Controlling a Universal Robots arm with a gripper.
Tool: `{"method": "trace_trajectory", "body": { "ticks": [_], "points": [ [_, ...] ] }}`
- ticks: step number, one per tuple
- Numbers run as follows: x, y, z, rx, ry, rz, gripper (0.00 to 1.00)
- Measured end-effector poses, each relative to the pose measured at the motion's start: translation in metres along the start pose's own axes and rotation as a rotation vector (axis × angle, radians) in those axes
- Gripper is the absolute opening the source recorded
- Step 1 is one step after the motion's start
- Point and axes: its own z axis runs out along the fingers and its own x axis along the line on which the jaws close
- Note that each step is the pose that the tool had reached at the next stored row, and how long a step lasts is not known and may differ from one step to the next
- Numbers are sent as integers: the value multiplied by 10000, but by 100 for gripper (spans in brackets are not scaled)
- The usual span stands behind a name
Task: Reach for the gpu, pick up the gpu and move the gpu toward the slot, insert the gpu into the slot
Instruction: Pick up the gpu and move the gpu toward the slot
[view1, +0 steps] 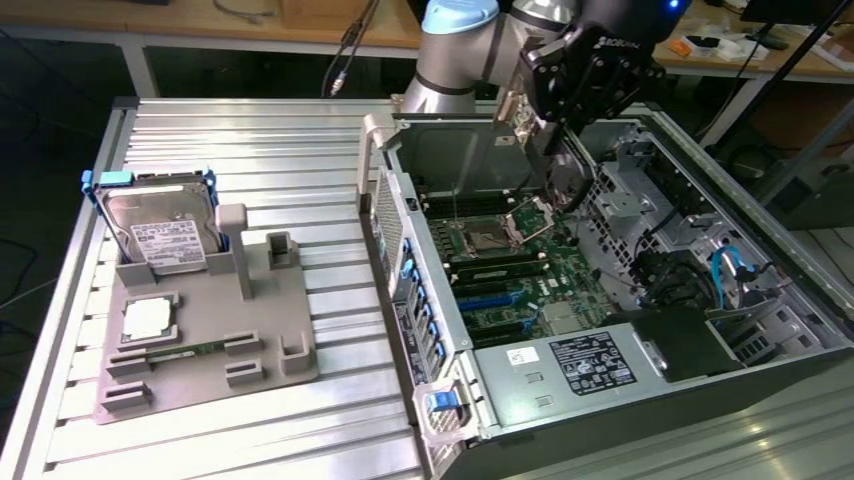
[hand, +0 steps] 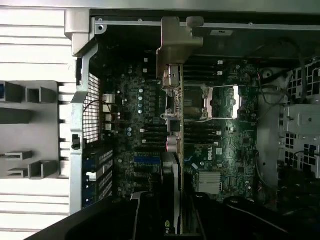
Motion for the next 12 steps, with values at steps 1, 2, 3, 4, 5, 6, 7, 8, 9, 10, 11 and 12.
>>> {"method": "trace_trajectory", "body": {
  "ticks": [1,2,3,4,5,6,7,8,9,10,11,12],
  "points": [
    [-46,-1,2,-1,-1,1,27],
    [-92,-3,3,-1,-1,2,27],
    [-137,-4,4,-1,0,0,27],
    [-174,-5,5,-1,0,1,27],
    [-205,-6,6,-1,-1,1,27],
    [-223,-7,7,-1,-1,1,27],
    [-224,-7,7,-1,0,0,27],
    [-224,-7,6,0,0,1,27],
    [-224,-7,7,-1,0,1,27],
    [-225,-7,7,-1,-1,1,27],
    [-225,-7,7,0,-1,1,27],
    [-225,-7,7,0,0,1,27]
  ]
}}
